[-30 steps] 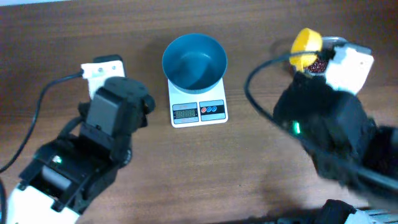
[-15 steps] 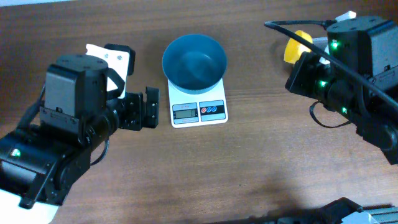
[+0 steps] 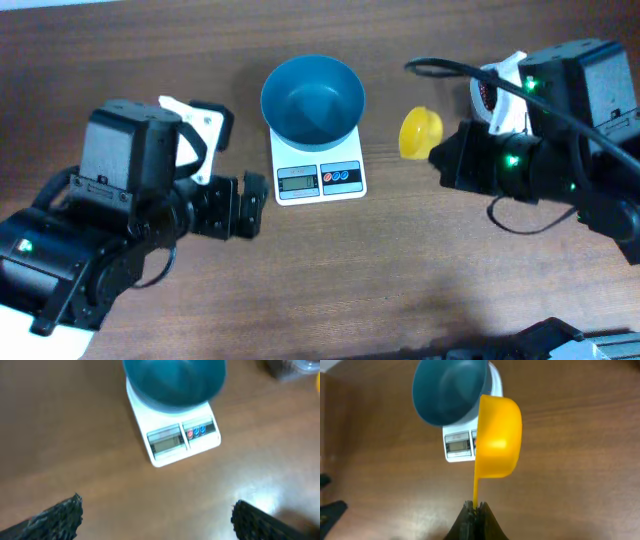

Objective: Scoop item into bowl and weigh 50g on scale
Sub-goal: 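Move the held scoop over the red bean tub with the right gripper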

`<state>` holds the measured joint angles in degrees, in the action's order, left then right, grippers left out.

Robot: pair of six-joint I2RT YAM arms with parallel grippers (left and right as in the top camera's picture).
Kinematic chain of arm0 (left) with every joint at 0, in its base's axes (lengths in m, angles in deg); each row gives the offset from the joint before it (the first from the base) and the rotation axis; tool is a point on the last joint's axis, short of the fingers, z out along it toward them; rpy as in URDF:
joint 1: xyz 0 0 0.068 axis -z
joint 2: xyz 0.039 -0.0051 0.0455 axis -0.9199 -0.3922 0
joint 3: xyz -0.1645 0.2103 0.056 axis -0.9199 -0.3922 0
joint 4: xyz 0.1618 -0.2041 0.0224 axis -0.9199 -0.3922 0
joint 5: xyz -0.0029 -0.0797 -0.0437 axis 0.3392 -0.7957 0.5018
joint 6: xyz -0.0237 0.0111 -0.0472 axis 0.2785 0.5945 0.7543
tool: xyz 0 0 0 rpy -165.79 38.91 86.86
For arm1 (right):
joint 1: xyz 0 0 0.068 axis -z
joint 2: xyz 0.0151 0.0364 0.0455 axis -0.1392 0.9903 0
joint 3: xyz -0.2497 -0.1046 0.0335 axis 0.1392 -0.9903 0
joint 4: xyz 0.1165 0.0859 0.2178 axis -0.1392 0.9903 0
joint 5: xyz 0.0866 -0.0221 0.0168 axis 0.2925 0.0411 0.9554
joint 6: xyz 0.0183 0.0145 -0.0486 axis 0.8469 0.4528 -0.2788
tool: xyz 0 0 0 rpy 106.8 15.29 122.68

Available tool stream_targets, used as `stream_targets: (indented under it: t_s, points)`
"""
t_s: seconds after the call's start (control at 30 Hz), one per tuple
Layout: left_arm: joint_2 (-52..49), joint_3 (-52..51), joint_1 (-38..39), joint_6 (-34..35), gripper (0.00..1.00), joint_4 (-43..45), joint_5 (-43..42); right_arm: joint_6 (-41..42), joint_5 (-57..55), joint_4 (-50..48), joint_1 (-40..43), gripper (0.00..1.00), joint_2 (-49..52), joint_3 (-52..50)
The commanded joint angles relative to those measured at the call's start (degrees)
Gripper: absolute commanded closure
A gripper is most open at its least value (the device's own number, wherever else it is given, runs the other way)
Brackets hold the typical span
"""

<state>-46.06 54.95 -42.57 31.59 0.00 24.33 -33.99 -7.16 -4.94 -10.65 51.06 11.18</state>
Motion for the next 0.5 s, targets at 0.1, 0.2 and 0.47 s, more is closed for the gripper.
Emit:
stream_targets:
  t_s: [0.1, 0.2, 0.47]
  points:
    - [0.9, 1.0, -0.2, -1.0, 0.01, -5.5, -3.7, -0.4, 2.9, 3.3, 0.3, 0.96, -0.7, 1.1]
    - [0.9, 1.0, -0.2, -1.0, 0.01, -5.2, -3.7, -0.6, 2.7, 4.7, 0.3, 0.96, -0.7, 1.1]
    - [0.9, 1.0, -0.2, -1.0, 0.01, -5.2, -3.7, -8.5, 2.7, 4.1, 0.3, 0.96, -0.6, 1.1]
